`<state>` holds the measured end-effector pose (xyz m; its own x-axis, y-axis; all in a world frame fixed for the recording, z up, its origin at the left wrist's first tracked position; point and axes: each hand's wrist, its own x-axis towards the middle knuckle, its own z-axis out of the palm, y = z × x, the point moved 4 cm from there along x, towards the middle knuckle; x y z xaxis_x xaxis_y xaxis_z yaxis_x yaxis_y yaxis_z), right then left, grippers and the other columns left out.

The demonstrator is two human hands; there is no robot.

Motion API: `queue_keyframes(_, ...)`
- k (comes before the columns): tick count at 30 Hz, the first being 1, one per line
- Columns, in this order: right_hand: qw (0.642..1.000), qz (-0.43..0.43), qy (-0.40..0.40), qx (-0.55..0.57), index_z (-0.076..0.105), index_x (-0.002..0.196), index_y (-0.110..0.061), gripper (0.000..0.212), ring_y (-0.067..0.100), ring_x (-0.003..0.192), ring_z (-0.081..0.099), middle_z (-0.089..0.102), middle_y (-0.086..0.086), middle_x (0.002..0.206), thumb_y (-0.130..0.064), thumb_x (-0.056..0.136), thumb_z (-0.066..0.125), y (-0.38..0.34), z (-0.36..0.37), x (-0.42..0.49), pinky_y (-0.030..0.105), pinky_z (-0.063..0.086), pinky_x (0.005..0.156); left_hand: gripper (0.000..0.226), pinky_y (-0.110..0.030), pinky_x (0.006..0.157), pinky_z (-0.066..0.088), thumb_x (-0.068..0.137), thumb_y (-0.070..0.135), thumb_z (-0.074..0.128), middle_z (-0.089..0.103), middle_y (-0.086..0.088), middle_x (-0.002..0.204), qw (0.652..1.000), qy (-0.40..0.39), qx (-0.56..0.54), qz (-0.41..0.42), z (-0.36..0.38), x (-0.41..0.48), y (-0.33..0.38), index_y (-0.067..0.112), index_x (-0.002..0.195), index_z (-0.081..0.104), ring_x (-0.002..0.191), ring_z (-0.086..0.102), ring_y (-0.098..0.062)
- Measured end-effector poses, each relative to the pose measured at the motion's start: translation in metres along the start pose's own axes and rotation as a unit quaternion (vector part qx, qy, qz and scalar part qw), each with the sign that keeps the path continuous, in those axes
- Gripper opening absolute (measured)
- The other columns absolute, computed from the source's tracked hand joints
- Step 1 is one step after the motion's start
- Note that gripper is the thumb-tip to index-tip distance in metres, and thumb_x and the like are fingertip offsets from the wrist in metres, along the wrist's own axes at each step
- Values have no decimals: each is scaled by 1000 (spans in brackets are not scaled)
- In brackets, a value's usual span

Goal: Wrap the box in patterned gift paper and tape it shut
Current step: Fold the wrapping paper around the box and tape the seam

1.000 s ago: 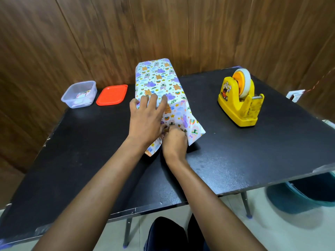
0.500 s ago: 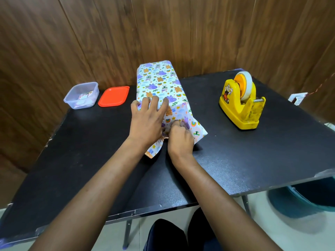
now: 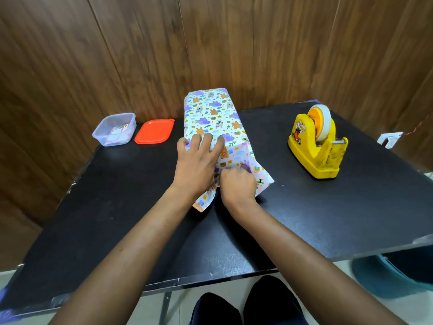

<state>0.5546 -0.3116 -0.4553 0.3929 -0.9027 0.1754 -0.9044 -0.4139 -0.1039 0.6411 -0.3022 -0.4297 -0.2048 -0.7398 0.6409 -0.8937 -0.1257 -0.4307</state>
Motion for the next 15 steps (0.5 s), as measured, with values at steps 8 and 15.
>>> queue_keyframes(8, 999, -33, -21, -12, 61, 109, -5, 29, 26, 103, 60, 63, 9, 112, 5, 90, 41, 0, -5, 0, 31, 37, 66, 86, -38, 77, 44, 45, 39, 80, 59, -7, 105, 1000, -17, -20, -7, -3, 1, 0, 19, 119, 41, 87, 56, -26)
queue_keyframes(15, 981, 5, 117, 156, 61, 96, -8, 19, 28, 94, 56, 62, 9, 97, -14, 94, 43, 35, -61, -7, 27, 29, 64, 92, -33, 68, 43, 41, 53, 84, 60, -5, 98, 999, -47, -24, 1, -6, 8, -8, 21, 117, 44, 80, 56, -24)
